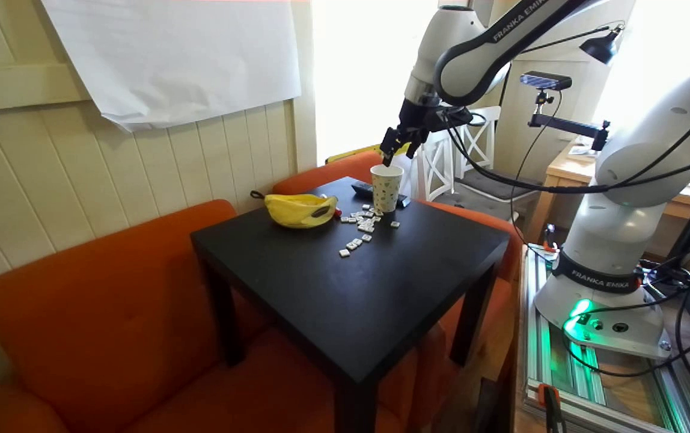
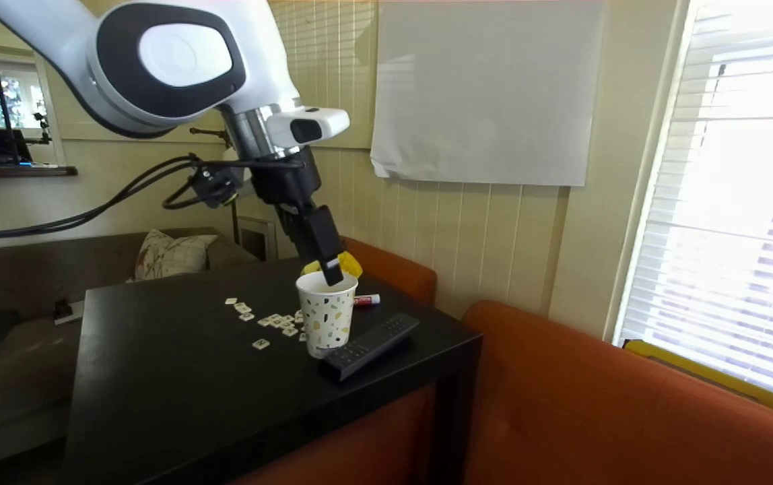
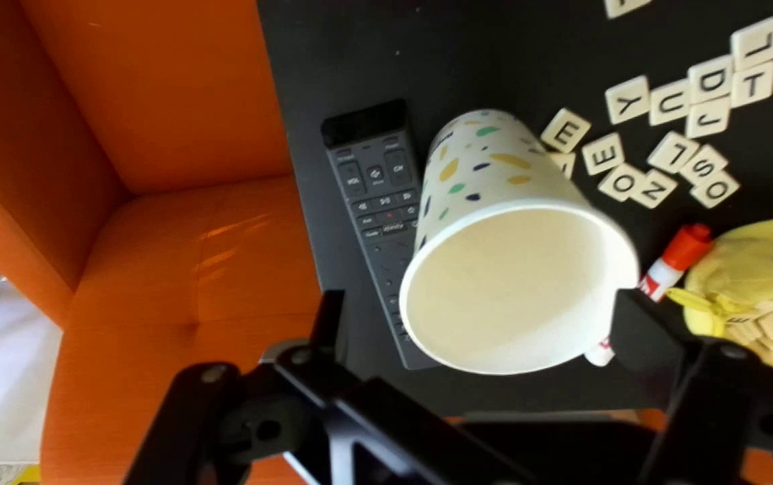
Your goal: Put the small blocks inside the cup
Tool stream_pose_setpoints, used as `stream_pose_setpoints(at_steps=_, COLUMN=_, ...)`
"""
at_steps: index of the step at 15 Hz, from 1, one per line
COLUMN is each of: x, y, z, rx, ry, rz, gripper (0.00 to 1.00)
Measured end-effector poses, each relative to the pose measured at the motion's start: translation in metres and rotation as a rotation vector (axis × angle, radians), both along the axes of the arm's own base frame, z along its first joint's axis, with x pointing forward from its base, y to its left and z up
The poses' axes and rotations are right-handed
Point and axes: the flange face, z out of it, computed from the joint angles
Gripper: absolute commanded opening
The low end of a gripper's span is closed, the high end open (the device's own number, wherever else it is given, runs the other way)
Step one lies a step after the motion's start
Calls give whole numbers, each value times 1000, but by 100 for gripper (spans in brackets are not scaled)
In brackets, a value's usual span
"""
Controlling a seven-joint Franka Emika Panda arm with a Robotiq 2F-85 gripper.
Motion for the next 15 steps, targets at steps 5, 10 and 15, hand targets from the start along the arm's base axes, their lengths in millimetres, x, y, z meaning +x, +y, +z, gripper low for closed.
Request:
stream_pose_setpoints(at_steps=5, x=-24, y=36, z=16, rx=181, ry=129, rz=144, gripper=100)
stream_pose_setpoints(at_steps=10, x=-51, y=60, z=17, rx=255, ry=260, rz=281, gripper=100)
stream_pose_setpoints(at_steps=15, x=-37, y=89, z=-13, rx=169, ry=245, rz=346, gripper=100)
